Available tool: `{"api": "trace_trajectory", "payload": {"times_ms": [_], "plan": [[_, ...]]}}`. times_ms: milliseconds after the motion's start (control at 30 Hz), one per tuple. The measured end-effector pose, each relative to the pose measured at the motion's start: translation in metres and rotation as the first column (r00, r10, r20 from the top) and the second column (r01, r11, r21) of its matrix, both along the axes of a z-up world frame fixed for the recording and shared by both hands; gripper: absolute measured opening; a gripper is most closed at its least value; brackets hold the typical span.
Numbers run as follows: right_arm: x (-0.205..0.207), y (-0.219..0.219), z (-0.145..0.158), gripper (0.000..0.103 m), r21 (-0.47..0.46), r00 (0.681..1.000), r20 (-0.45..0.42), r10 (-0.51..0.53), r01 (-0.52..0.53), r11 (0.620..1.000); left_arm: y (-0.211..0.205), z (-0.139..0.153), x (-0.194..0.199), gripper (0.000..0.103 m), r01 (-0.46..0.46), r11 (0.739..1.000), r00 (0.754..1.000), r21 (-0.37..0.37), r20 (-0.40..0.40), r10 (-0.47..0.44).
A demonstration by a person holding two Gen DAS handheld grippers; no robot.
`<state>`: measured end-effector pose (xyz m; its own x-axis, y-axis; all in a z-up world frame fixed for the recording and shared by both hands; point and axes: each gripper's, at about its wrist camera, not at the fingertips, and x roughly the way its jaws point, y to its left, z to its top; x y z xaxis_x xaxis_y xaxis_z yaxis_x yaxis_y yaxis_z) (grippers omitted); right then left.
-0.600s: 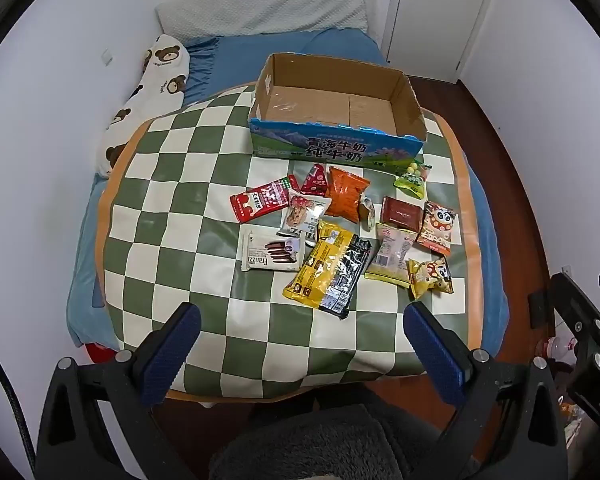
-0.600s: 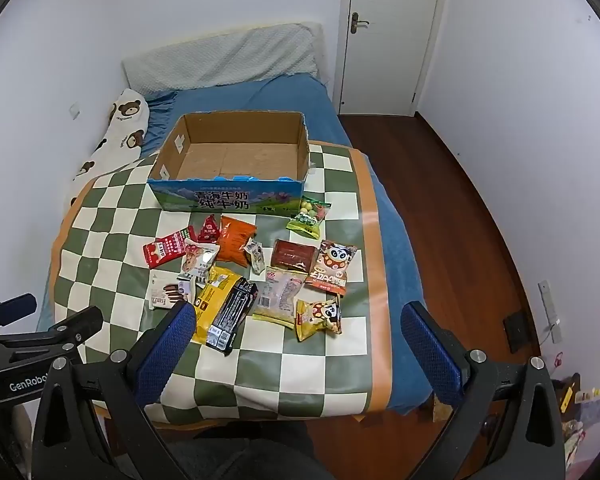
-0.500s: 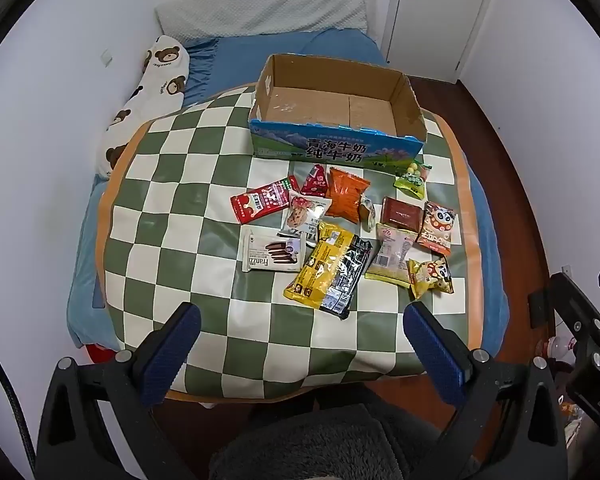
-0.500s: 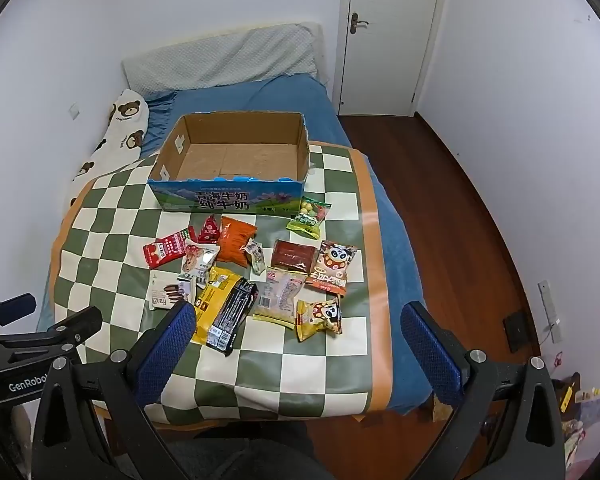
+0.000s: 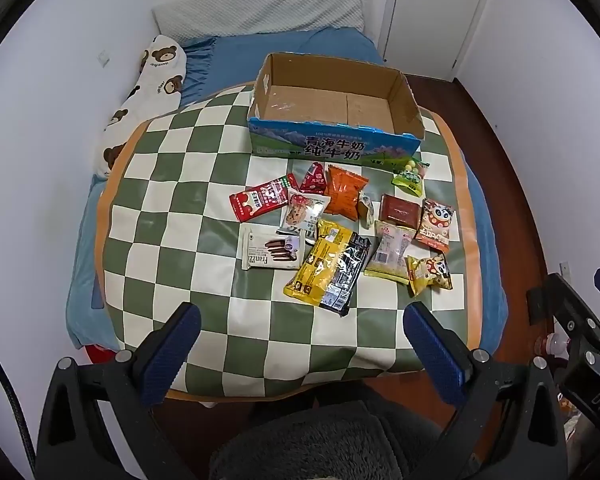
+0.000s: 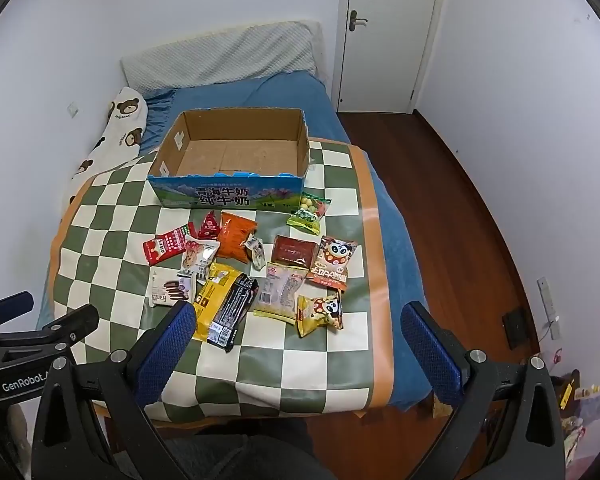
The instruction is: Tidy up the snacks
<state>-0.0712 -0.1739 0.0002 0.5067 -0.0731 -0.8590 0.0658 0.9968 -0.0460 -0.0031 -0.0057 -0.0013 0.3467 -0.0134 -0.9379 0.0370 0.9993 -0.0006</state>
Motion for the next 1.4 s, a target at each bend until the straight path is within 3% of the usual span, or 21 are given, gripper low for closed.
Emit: {"api": "trace_trajectory", "payload": {"times_ms": [1400], "plan": [[0.005, 0.000, 0.005, 0.103, -0.001, 1.000, 0.003, -0.008, 0.008, 1.000, 0.004, 0.009, 0.004, 0.103, 0.025, 1.000, 1.000, -0.002, 0.018, -0.025]]}}
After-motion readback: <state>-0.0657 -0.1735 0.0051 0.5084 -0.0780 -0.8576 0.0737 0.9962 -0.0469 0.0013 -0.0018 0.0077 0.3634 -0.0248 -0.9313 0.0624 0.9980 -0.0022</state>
